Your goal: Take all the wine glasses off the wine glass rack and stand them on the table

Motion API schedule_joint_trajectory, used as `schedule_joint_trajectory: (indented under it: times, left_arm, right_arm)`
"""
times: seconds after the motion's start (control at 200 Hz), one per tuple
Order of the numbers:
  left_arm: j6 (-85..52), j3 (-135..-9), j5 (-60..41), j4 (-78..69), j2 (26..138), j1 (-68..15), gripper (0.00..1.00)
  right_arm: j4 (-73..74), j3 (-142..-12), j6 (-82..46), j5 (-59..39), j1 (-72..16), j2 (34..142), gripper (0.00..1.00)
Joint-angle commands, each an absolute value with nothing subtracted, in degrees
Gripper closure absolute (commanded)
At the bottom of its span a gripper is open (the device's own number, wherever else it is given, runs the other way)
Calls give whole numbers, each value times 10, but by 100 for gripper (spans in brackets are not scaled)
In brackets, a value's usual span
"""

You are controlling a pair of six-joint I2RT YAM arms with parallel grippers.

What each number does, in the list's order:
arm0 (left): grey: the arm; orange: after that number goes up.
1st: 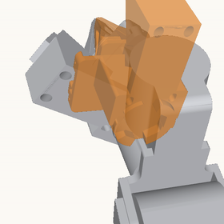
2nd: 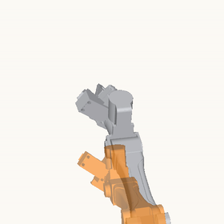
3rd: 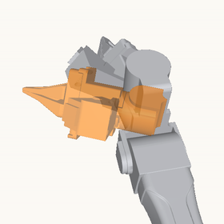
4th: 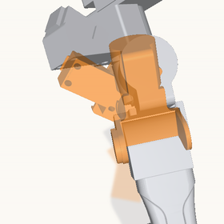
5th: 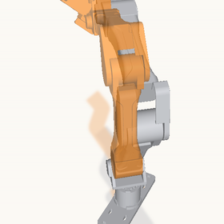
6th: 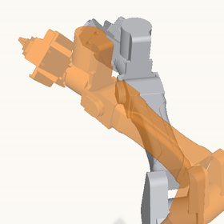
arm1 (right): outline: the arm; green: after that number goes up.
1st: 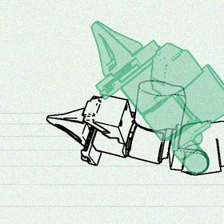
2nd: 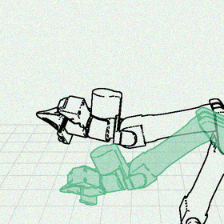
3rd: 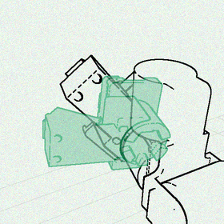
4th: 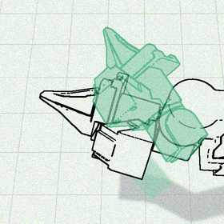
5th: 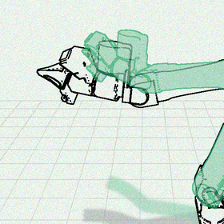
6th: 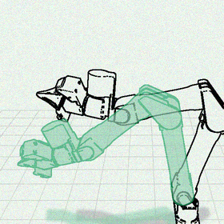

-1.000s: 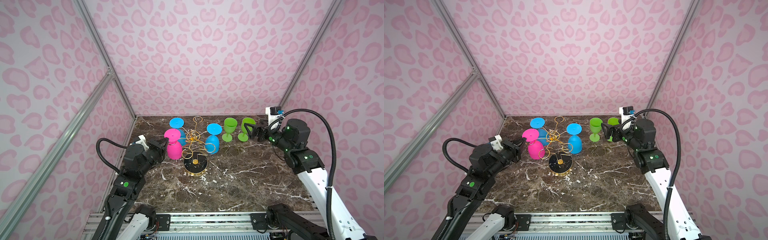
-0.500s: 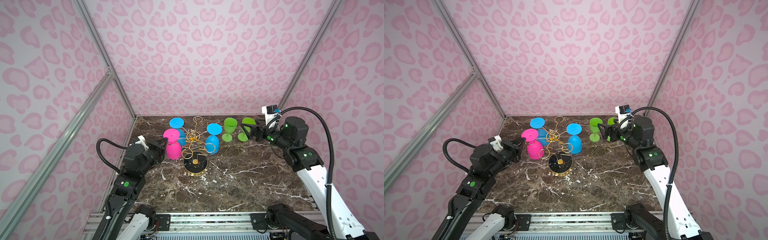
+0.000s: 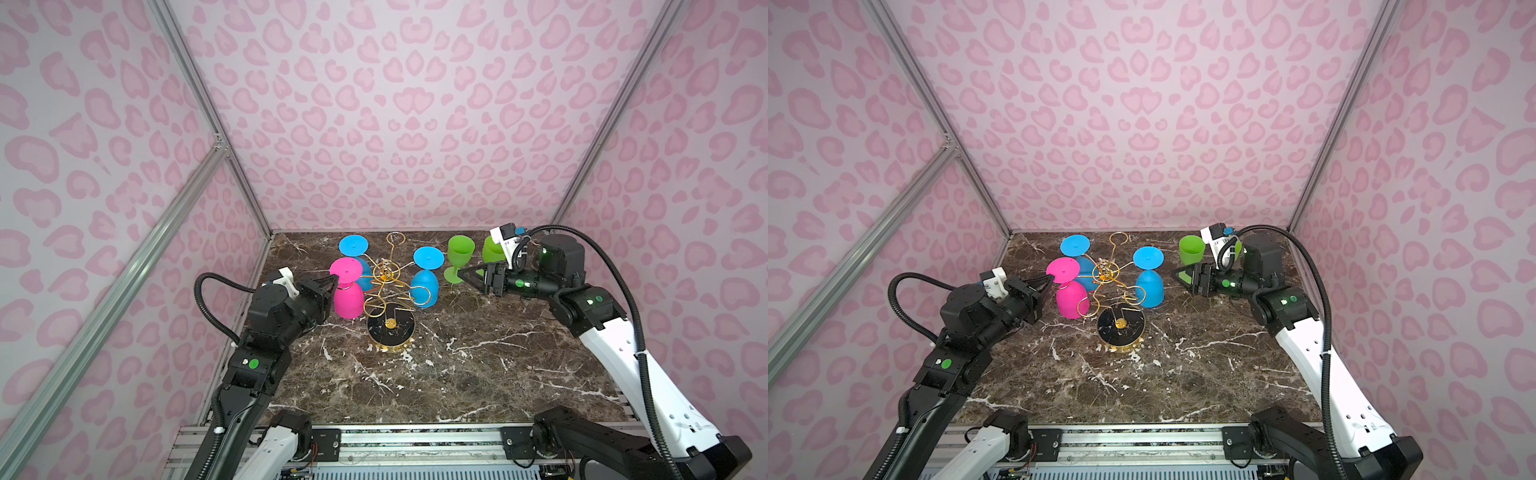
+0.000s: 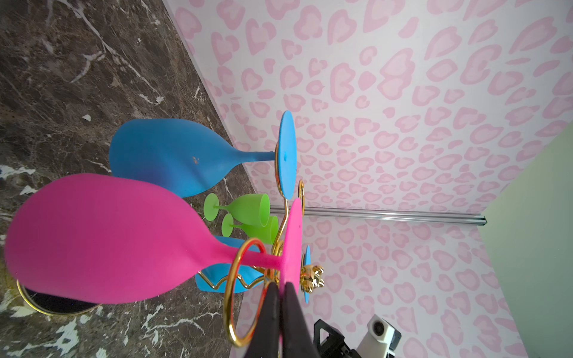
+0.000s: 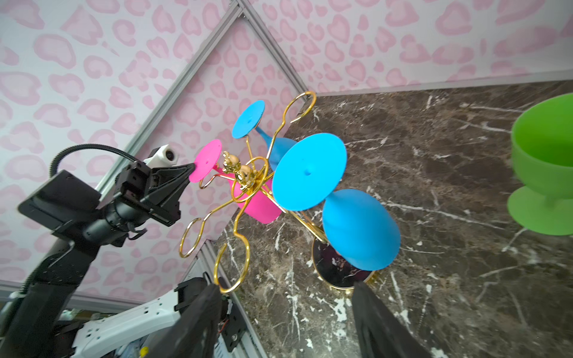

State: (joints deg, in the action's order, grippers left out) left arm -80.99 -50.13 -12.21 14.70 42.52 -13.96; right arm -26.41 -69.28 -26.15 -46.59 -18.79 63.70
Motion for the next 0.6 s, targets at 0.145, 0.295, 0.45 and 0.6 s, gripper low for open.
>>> schedule_joint_trajectory:
  times: [0.145,0.295,0.45,0.6]
  left_arm:
    - [-805,-508,-136,111,425,-138,97]
    - [-804,-505,-135,112,422,-138,97]
    - [-804,-505,-134,112,420,-138,97]
    - [-802,-507,-134,112,419,-137,97]
  right_arm:
    - [-197,-640,-374,-541,-229,639,39]
    - [-134,-616,-431,-553,-250,641,43]
    - [-110,-608,-454,-550,-273,652,46]
    - [-75,-599,-479,-553,-286,663,49]
